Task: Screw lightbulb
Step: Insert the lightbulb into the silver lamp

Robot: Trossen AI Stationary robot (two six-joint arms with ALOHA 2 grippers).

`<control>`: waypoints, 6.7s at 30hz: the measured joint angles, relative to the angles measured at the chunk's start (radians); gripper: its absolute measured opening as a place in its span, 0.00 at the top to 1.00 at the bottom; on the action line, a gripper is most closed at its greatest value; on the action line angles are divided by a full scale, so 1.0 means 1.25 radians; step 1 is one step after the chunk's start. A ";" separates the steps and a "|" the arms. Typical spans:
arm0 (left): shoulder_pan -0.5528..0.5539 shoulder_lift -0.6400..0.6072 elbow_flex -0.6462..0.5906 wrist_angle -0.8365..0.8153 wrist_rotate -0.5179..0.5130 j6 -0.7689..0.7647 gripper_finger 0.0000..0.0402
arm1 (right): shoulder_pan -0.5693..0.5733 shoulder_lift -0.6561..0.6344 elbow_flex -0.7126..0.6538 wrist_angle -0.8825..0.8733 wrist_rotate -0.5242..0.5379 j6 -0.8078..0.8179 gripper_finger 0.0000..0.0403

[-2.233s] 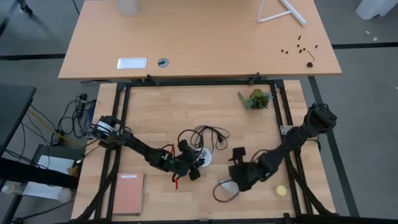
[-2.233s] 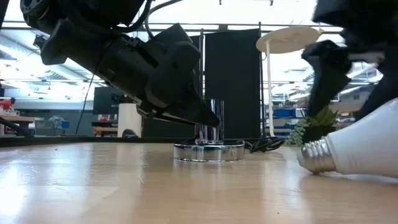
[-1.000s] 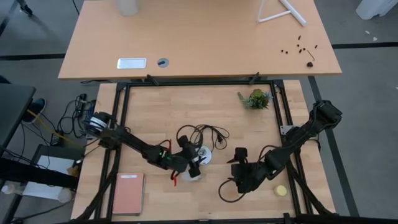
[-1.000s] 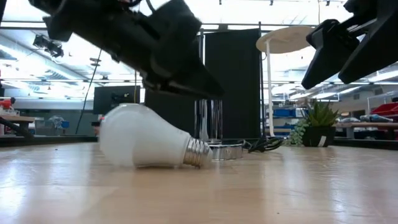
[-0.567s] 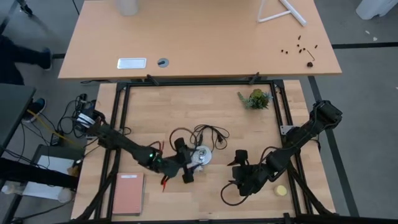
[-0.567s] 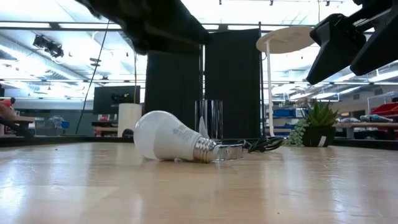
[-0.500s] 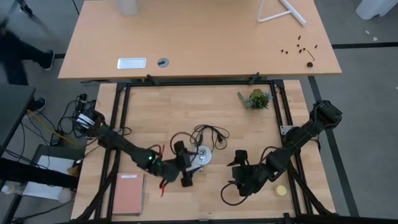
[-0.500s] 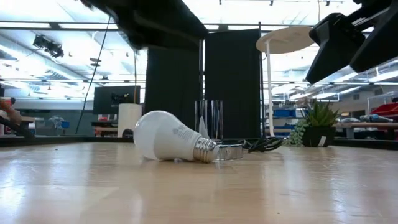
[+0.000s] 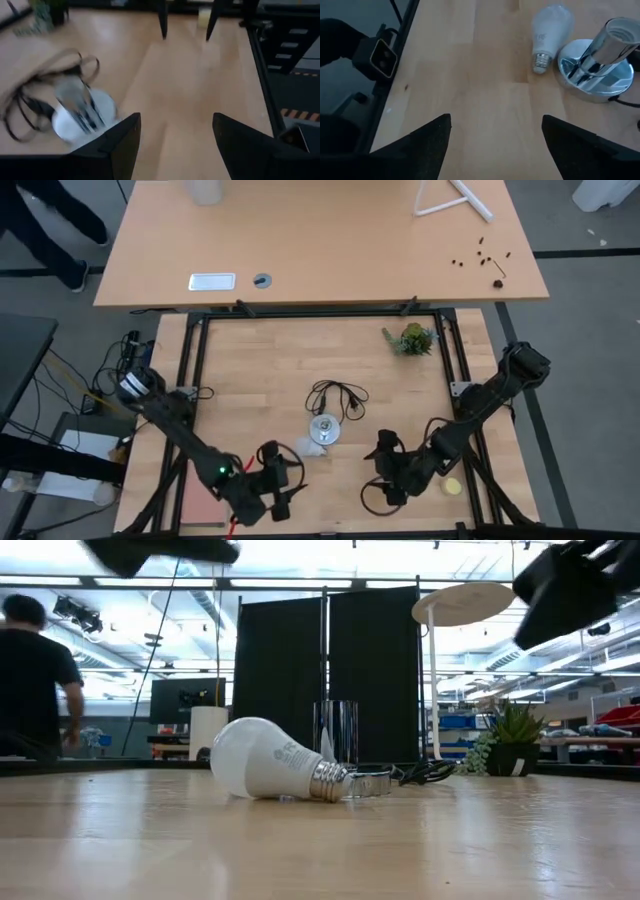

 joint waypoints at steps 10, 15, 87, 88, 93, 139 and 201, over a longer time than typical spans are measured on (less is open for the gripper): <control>-0.011 0.136 -0.001 0.046 0.051 -0.195 0.38 | 0.050 0.068 0.000 0.044 -0.009 0.053 0.22; 0.006 0.141 0.000 0.061 0.056 -0.201 0.38 | 0.057 0.098 0.000 0.080 -0.044 0.044 0.22; 0.172 0.235 0.056 0.209 0.295 0.138 0.38 | -0.107 0.123 -0.001 -0.010 -0.270 -0.058 0.22; 0.172 0.235 0.056 0.209 0.295 0.137 0.38 | -0.107 0.123 -0.001 -0.013 -0.273 -0.049 0.22; 0.172 0.235 0.056 0.210 0.295 0.135 0.38 | -0.098 0.123 0.000 -0.038 -0.291 0.025 0.22; 0.277 0.235 0.063 0.241 0.630 0.510 0.38 | 0.041 0.164 -0.001 -0.017 -0.043 0.248 0.26; 0.313 0.274 0.063 0.354 0.422 0.535 0.38 | 0.054 0.312 0.117 -0.019 0.376 0.285 0.16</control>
